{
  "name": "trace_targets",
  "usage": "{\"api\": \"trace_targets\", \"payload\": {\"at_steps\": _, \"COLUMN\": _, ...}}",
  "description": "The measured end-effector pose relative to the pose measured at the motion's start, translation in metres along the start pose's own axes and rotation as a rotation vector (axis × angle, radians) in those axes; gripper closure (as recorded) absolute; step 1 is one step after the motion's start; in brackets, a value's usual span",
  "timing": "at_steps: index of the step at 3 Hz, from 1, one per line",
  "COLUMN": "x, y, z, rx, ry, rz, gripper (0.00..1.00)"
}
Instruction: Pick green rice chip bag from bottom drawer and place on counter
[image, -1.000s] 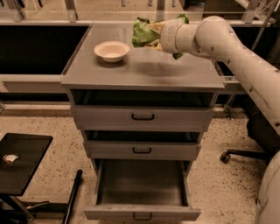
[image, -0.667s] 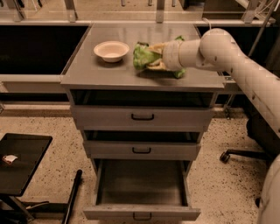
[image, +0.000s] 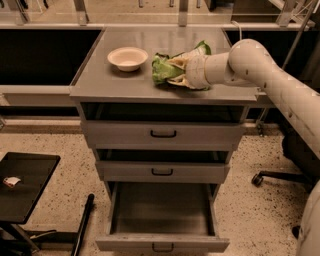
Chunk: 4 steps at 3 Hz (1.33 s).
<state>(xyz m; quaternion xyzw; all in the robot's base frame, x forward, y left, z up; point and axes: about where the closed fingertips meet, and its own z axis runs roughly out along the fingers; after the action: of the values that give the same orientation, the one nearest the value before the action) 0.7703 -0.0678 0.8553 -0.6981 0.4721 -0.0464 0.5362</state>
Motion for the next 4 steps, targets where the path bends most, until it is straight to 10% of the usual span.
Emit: {"api": "trace_targets", "payload": {"at_steps": 4, "x": -0.0001, "y": 0.0001, "z": 0.0002, "rx": 0.000, "ry": 0.000, "rz": 0.000, "gripper": 0.00}}
